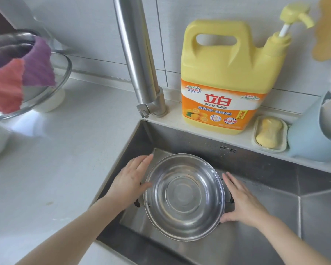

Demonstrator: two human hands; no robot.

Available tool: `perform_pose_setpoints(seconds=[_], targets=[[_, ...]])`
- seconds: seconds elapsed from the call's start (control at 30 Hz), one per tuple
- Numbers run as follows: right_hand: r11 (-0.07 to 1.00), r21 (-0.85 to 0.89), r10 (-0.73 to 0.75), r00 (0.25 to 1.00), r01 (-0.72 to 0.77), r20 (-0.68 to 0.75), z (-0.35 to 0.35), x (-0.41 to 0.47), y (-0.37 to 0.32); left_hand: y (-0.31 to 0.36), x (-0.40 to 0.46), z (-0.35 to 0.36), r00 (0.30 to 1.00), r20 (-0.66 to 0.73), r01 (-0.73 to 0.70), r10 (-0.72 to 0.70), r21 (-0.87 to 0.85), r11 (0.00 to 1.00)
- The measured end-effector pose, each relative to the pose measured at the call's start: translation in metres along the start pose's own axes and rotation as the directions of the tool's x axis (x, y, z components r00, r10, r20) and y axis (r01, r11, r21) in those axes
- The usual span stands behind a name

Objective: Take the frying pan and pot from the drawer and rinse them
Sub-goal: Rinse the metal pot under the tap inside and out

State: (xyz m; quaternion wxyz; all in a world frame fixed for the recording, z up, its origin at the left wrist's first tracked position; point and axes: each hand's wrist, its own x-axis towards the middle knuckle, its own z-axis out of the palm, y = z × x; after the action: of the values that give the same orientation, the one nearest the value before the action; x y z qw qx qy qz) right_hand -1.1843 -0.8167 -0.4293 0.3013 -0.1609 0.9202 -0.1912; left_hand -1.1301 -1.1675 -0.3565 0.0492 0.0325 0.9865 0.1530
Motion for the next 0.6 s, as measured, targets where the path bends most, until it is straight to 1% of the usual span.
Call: perform_pose_setpoints(seconds=[0.07,0.1,0.17,0.23,0.3,0.37,0.43,0.5,0.6], targets=[[1.0,-0.004,0.002,0.996,-0.001,0.091,-0.004,0.006,0.006,-0.003,0.004,-0.018,0.991,-0.133,0.004,-0.01,-0.045,0.999],[1.0,0.006,0.002,0.994,-0.003,0.112,-0.005,0.007,0.008,-0.005,0.007,-0.026,0.982,-0.183,0.023,-0.034,-0.063,0.998],[1.0,0.023,0.0,0.995,-0.003,0.103,0.0,0.007,0.012,-0.005,0.018,-0.04,0.959,-0.26,0.081,-0.111,-0.124,0.989],[0.999,0.044,-0.005,0.998,0.002,0.062,0.008,0.006,0.015,-0.004,0.031,-0.05,0.928,-0.301,0.151,-0.218,-0.231,0.961],[0.996,0.091,-0.022,1.0,0.02,0.023,0.015,0.005,0.015,-0.002,0.049,-0.057,0.898,-0.295,0.217,-0.325,-0.346,0.913],[0.99,0.133,-0.043,0.999,0.043,-0.005,0.021,0.005,0.015,0.006,0.07,-0.063,0.875,-0.26,0.276,-0.409,-0.426,0.862],[0.988,0.149,-0.044,0.999,0.046,-0.018,0.026,0.006,0.016,0.02,0.092,-0.071,0.87,-0.179,0.343,-0.459,-0.449,0.825],[0.987,0.153,-0.048,0.998,0.052,-0.032,0.029,0.008,0.017,0.033,0.112,-0.077,0.851,-0.101,0.419,-0.515,-0.46,0.783],[0.986,0.159,-0.038,0.998,0.044,-0.043,0.032,0.007,0.017,0.039,0.129,-0.076,0.805,-0.117,0.45,-0.581,-0.519,0.727]])
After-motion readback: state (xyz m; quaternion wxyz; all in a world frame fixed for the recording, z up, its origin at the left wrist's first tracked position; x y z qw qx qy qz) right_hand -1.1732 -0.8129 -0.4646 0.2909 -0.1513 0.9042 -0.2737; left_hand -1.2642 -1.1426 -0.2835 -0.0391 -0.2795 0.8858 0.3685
